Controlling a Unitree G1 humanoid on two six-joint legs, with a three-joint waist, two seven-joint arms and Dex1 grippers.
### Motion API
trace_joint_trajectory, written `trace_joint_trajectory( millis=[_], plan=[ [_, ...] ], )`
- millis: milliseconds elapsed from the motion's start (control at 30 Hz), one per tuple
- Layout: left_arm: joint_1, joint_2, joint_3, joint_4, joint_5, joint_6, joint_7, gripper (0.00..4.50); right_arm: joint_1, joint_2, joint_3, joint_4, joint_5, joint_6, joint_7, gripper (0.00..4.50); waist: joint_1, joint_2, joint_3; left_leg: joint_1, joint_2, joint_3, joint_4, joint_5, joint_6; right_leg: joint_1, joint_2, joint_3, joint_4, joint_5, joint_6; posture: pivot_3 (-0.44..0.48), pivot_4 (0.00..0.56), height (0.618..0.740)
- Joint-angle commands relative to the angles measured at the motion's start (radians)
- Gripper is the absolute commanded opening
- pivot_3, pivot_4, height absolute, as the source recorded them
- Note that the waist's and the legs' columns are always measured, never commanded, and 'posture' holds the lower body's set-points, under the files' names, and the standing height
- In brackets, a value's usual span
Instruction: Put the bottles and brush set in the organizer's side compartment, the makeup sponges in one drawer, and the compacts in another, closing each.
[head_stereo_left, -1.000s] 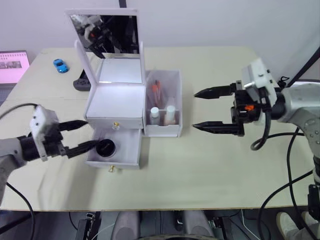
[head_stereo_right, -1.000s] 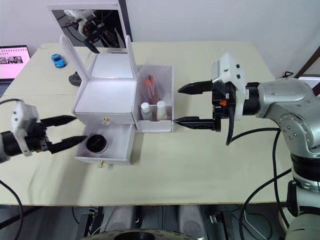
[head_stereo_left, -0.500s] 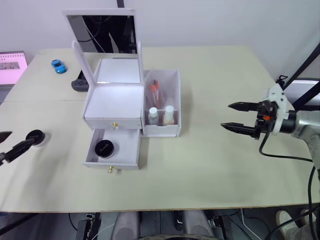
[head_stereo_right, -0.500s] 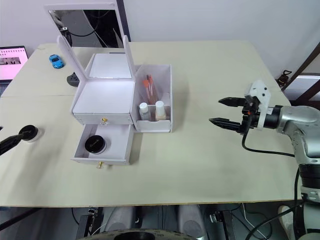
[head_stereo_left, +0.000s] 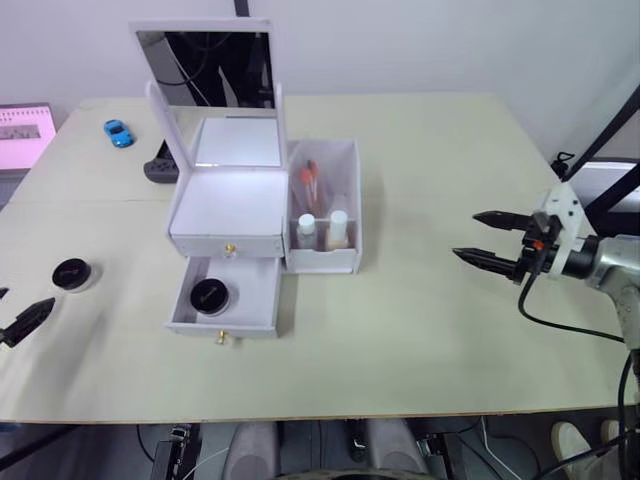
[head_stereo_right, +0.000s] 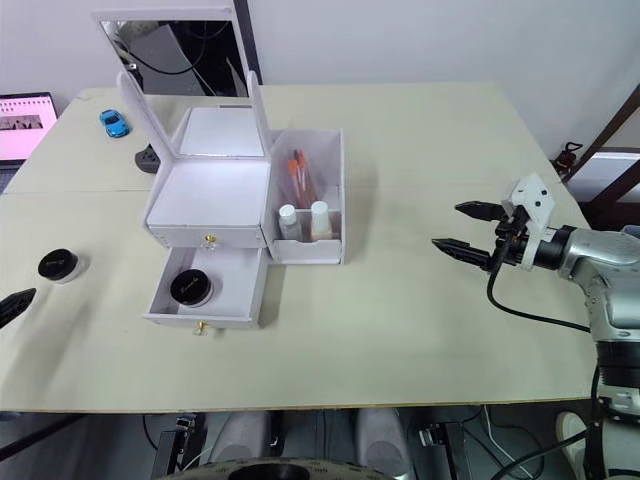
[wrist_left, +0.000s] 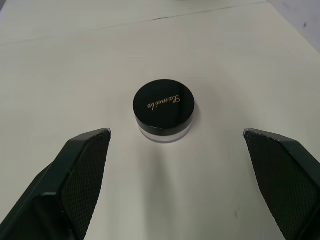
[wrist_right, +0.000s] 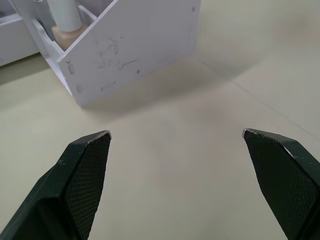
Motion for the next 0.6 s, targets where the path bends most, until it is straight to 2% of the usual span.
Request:
trace_joint_trajectory(
  millis=[33, 133, 300, 433, 600],
  plan=[
    [0.011, -0.015, 0.036, -0.075, -0.017, -0.024, 0.027, 4.46, -0.037, -0.003, -0.02, -0.097, 0.048, 0.038, 0.006, 4.5, 0.0, 0.0, 0.0, 0.0, 0.0, 0.0, 0.0, 0.0, 0.0, 0.0, 0.0, 0.0, 0.0, 0.0, 0.0, 0.0, 0.15, 0.73],
    [0.043, -0.044, 0.069, -0.172, -0.039, 0.001, 0.056, 4.46, -0.065, -0.012, 0.002, -0.184, 0.088, 0.105, 0.03, 4.5, 0.0, 0.0, 0.0, 0.0, 0.0, 0.0, 0.0, 0.0, 0.0, 0.0, 0.0, 0.0, 0.0, 0.0, 0.0, 0.0, 0.15, 0.73],
    [0.105, -0.122, 0.11, -0.29, -0.065, 0.071, 0.165, 4.46, -0.203, 0.005, 0.078, -0.303, 0.173, 0.237, 0.062, 4.5, 0.0, 0.0, 0.0, 0.001, 0.001, 0.0, 0.0, 0.0, 0.0, 0.0, 0.0, 0.0, 0.001, 0.0, 0.0, 0.0, 0.15, 0.73],
    [0.113, -0.19, 0.097, -0.361, -0.081, 0.118, 0.248, 4.46, -0.317, 0.008, 0.139, -0.36, 0.232, 0.348, 0.085, 4.5, 0.004, 0.0, 0.0, 0.001, 0.001, 0.0, 0.0, 0.0, 0.0, 0.0, 0.0, 0.0, 0.001, 0.0, 0.0, 0.0, 0.15, 0.73],
    [0.066, -0.183, 0.027, -0.394, -0.047, 0.238, 0.361, 4.46, -0.405, 0.025, 0.166, -0.395, 0.276, 0.415, 0.078, 4.5, 0.014, -0.003, -0.002, 0.0, 0.001, -0.001, 0.001, 0.0, 0.0, 0.0, 0.0, 0.0, 0.001, 0.0, 0.0, 0.0, 0.15, 0.73]
  ],
)
